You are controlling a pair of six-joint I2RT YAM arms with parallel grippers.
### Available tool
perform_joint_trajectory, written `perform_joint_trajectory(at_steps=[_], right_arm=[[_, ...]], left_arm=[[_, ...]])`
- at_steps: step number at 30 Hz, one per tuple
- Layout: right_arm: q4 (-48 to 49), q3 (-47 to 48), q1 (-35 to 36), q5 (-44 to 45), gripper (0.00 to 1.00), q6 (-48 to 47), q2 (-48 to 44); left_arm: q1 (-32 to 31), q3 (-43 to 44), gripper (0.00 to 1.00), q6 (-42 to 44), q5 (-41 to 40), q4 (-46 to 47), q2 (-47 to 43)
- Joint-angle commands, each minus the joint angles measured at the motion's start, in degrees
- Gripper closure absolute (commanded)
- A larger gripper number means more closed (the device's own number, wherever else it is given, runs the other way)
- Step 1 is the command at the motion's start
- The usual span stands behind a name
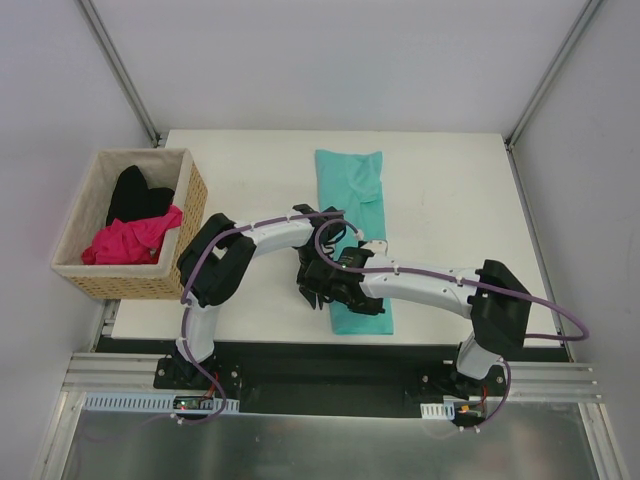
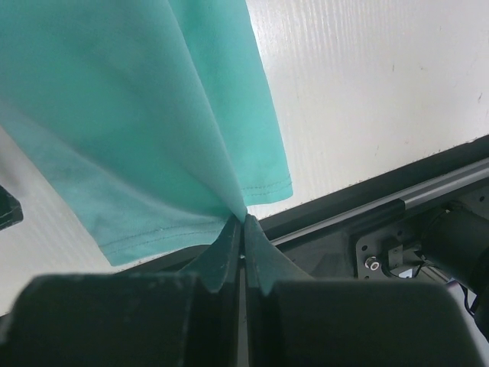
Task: Fold and stack the t-shirts
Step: Grab the bottom of the folded rectangular tshirt with both arms
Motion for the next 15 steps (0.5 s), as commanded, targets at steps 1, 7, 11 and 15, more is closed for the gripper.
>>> perform_joint_trajectory(at_steps=[1,7,11,15], right_arm=[[-3.8,-0.3,0.5,1.6,0.99,3.3,-2.5],[-5.2,-1.2,0.4,2.5,0.99,6.8,-4.0],[-5.7,-0.7,0.4,2.0,0.99,6.9,-2.7],[-6.5,0.6,0.4,1.2,0.99,6.8,-0.7]], left_arm=[[0.9,-0.8,0.80,0.5,-1.7,-2.3,-3.4],[1.3,-0.9,0.80,0.7,-1.7,-2.3,-3.2],[1.4,-1.0,0.80,0.9,-1.7,-2.4,-3.0],[1.6,-1.2,0.80,1.0,-1.7,-2.5,-3.0]])
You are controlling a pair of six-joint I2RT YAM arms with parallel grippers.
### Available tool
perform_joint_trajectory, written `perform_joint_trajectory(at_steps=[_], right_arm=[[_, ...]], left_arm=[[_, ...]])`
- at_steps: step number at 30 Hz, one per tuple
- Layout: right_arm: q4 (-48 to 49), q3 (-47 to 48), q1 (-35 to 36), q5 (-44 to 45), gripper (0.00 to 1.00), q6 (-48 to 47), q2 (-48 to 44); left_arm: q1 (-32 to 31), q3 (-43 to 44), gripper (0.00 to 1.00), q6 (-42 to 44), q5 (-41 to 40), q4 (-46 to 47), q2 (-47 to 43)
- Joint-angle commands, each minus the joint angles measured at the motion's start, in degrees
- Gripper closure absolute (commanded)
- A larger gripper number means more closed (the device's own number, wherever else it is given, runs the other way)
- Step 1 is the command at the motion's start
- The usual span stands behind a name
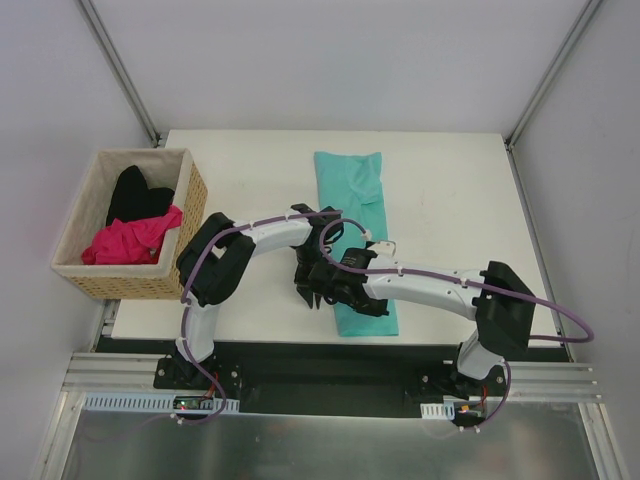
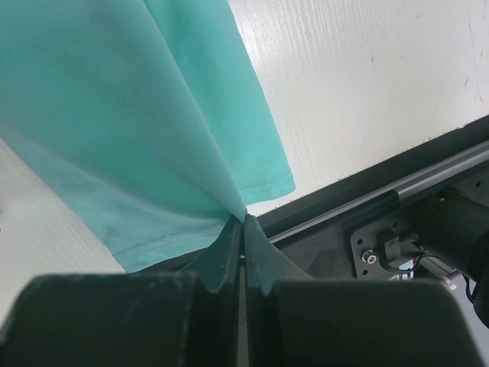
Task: Fold and stack the t-shirts
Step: Grab the bottom of the folded rectangular tshirt with both arms
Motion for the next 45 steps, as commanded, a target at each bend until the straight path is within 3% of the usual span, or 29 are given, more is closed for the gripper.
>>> perform_joint_trajectory(at_steps=[1,4,8,11,19,26,35,41,45], right_arm=[[-4.2,1.9,0.1,0.4,0.99,1.7,0.8],[-4.4,2.1,0.1,0.3,0.98,1.7,1.5],[-4.7,1.7,-0.2,0.2,0.80,2.0,1.6],[-5.0,1.2,-0.2,0.1,0.79,2.5,1.3],[-5.6,1.1,-0.3,0.4,0.63,2.7,1.1],[-6.6,-1.0,-1.8,-0.4,0.61,2.4,1.1],[0.0,-8.4,-4.7,-3.3,0.62,-0.6,0.9],[2.7,-7.9,-4.7,-4.2,0.61,-3.3,3.4],[3.7,-7.7,-3.9,-3.8,0.47,-4.1,2.9]], left_arm=[[0.7,-0.7,0.80,0.8,-0.7,-2.2,-3.0],[0.9,-1.2,0.80,0.7,-0.8,-2.3,-3.3],[1.2,-1.4,0.80,0.7,-0.9,-2.4,-3.5],[1.2,-1.1,0.80,0.7,-0.9,-2.4,-3.3],[1.2,-0.5,0.80,0.7,-0.8,-2.6,-3.3],[1.2,-0.1,0.80,0.4,-0.8,-2.7,-4.2],[1.2,-0.5,0.80,0.2,-1.3,-2.7,-4.9],[1.3,-0.8,0.80,0.5,-1.3,-2.8,-5.2],[1.4,-0.5,0.80,0.6,-1.4,-2.8,-5.1]])
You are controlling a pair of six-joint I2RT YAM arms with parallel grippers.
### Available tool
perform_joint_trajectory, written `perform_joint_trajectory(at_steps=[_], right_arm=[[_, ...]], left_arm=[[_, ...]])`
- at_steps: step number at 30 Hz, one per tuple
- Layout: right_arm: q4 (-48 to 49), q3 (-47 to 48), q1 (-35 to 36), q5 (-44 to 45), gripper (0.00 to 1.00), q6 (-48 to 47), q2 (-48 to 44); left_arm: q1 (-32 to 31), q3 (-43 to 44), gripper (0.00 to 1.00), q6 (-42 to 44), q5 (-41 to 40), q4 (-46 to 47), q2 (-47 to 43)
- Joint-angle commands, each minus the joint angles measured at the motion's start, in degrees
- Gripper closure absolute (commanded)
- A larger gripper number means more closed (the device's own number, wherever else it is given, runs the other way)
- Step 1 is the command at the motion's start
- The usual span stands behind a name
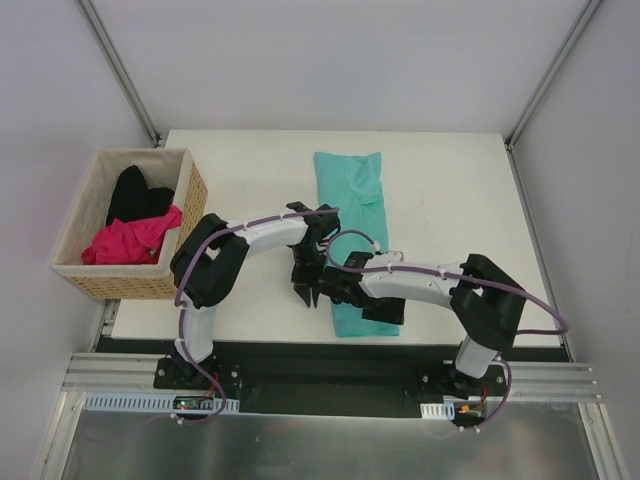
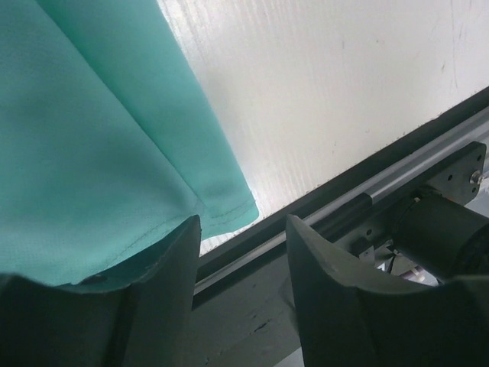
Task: Fold and stack the t-shirts
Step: Grab the bottom of the folded rectangular tshirt with both arms
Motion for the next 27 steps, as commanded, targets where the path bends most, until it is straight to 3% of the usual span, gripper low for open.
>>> perform_joint_trajectory(at_steps=[1,5,12,27], right_arm=[[0.9,0.5,1.0,0.0,0.37,-1.5,-0.9],[2.5,-1.0,1.1,0.2,0.30,-1.7,-2.2],[4.2,-3.2,1.0,-0.9,0.38,-0.5,-3.0],[11.3,-10.5,-0.2,-4.5,0.43,2.0,-5.9]], left_arm=[[0.6,0.5,0.80,0.5,-1.0,-2.1,-2.9],[0.7,0.4,0.80,0.4,-1.0,-2.2,-2.9],[0.6,0.2,0.80,0.2,-1.1,-2.4,-2.8],[0.6,-0.6,0.80,-0.4,-2.2,-3.3,-3.1]])
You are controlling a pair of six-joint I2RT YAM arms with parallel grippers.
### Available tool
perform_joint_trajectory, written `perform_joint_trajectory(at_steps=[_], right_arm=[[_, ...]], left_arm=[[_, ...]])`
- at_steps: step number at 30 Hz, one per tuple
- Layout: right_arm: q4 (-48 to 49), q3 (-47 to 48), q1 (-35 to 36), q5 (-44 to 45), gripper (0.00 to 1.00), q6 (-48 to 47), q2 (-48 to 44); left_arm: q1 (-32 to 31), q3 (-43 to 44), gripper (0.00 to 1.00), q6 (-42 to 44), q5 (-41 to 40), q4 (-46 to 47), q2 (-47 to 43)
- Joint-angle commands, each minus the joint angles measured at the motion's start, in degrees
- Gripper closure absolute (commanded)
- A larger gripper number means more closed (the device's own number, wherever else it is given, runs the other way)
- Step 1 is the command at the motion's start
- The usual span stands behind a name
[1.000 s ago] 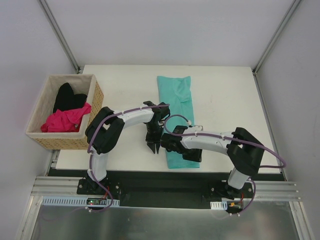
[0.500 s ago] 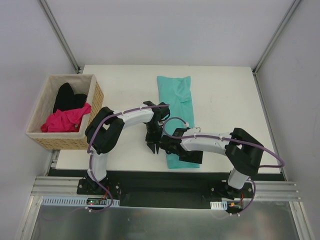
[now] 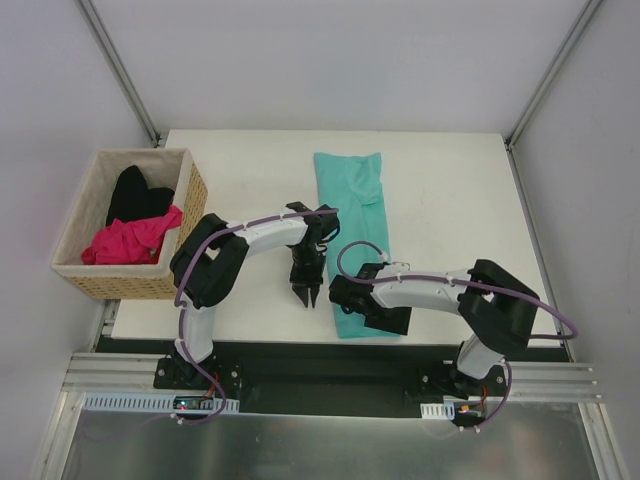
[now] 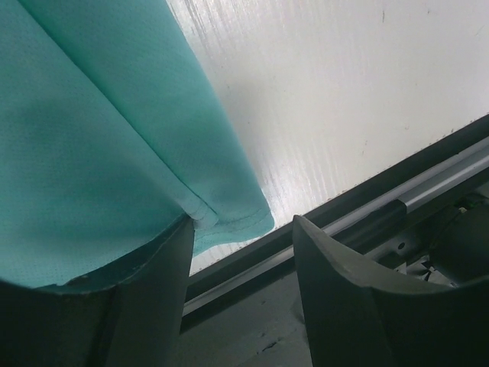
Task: Fold and stack the t-shirts
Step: Grab the bottom of the folded rectangular tshirt with both arms
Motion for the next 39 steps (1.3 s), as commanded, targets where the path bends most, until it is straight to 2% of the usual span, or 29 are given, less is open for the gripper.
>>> perform_joint_trajectory(at_steps=[1,19,22,25,31,39], right_arm=[[1.9,-1.8,-0.4,-1.8,0.44,2.1,-2.7],[11.0,-8.9,-2.6,-3.7,0.57,-0.1,-2.1],[12.2,-9.3,-2.6,-4.2,0.64,-0.4,-1.6],[14.0,-10.2,-2.8,-4.9,0.79,-0.8,-1.3],[13.9,-9.7,-3.5,-4.9,1.00,-2.4,-1.2],[11.6,-5.8,-4.0,-5.0,1.00,-5.0,-0.6]], left_arm=[[0.6,-0.6,0.80,-0.4,-1.2,-2.5,-3.1],[0.6,-1.6,0.80,-1.9,-4.1,-5.4,-4.2],[0.6,-1.5,0.80,-2.1,-4.5,-6.0,-4.5],[0.6,-1.2,0.80,-2.5,-4.8,-6.4,-4.7],[0.6,-0.2,0.80,-3.5,-4.7,-6.5,-5.5],[0.6,1.2,0.80,-4.6,-5.0,-6.4,-6.3]])
